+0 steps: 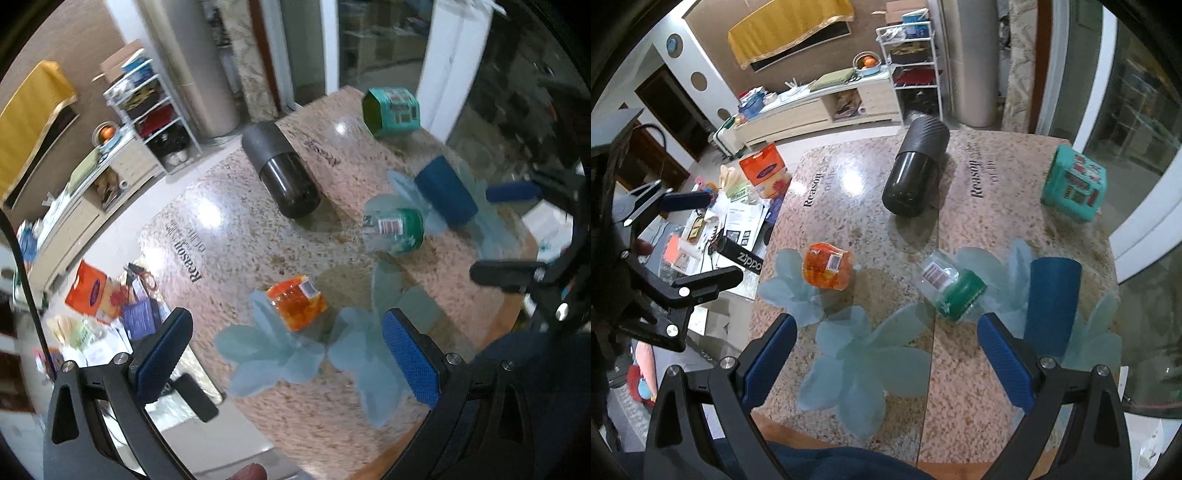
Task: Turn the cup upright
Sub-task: 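Move the left gripper down toward the orange cup lying on its side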
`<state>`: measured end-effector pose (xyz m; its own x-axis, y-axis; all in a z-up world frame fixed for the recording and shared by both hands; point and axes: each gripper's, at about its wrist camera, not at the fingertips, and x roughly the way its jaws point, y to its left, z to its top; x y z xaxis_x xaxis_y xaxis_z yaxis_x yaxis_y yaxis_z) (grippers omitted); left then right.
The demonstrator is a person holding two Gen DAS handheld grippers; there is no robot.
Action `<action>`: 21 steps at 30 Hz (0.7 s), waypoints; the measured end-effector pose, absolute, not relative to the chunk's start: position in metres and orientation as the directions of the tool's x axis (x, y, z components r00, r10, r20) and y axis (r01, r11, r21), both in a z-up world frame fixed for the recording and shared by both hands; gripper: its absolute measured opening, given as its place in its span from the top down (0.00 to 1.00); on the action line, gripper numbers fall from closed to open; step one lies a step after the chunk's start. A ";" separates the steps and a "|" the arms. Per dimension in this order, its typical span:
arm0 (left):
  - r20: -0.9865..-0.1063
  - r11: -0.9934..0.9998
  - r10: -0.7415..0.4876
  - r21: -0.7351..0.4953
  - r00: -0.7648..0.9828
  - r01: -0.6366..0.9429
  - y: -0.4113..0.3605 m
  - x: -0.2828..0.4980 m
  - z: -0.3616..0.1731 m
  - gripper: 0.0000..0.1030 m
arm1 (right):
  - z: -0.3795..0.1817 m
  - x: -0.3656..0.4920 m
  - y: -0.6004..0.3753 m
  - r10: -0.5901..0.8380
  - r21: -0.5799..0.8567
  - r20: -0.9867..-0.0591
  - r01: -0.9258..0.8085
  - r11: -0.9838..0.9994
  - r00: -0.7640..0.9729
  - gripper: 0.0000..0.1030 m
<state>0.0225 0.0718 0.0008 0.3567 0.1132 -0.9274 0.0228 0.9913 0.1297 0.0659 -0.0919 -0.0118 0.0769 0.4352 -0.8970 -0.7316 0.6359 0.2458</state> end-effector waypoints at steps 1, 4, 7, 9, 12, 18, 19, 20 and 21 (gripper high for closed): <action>-0.932 0.990 0.113 0.135 0.345 0.041 0.074 0.026 -0.004 0.00 | -0.015 0.068 -0.090 0.434 0.250 -0.899 -0.735 0.630 0.067 0.04; -0.949 0.989 0.097 0.126 0.300 0.078 0.080 0.037 -0.021 0.00 | -0.022 0.073 -0.087 0.421 0.253 -0.906 -0.745 0.618 0.041 0.04; -0.965 0.985 0.068 0.105 0.253 0.135 0.078 0.046 -0.042 0.00 | -0.032 0.077 -0.084 0.405 0.260 -0.914 -0.752 0.606 0.011 0.04; -0.972 0.975 0.065 0.109 0.225 0.193 0.074 0.052 -0.053 0.00 | -0.038 0.079 -0.084 0.391 0.263 -0.920 -0.756 0.599 -0.010 0.04; -0.983 0.949 0.062 0.112 0.174 0.295 0.071 0.060 -0.076 0.00 | -0.045 0.081 -0.083 0.376 0.268 -0.926 -0.761 0.591 -0.034 0.04; -0.987 0.902 0.114 0.149 0.109 0.406 0.069 0.073 -0.112 0.00 | -0.060 0.085 -0.080 0.343 0.266 -0.937 -0.761 0.591 -0.061 0.04; -0.988 0.893 0.120 0.150 0.096 0.424 0.070 0.076 -0.119 0.00 | -0.063 0.086 -0.081 0.340 0.271 -0.938 -0.757 0.595 -0.068 0.04; -0.989 0.888 0.121 0.146 0.085 0.436 0.070 0.079 -0.123 0.00 | -0.065 0.087 -0.082 0.338 0.273 -0.938 -0.754 0.598 -0.072 0.04; -0.991 0.881 0.117 0.137 0.071 0.454 0.070 0.081 -0.130 0.00 | -0.067 0.089 -0.083 0.335 0.276 -0.939 -0.750 0.601 -0.077 0.04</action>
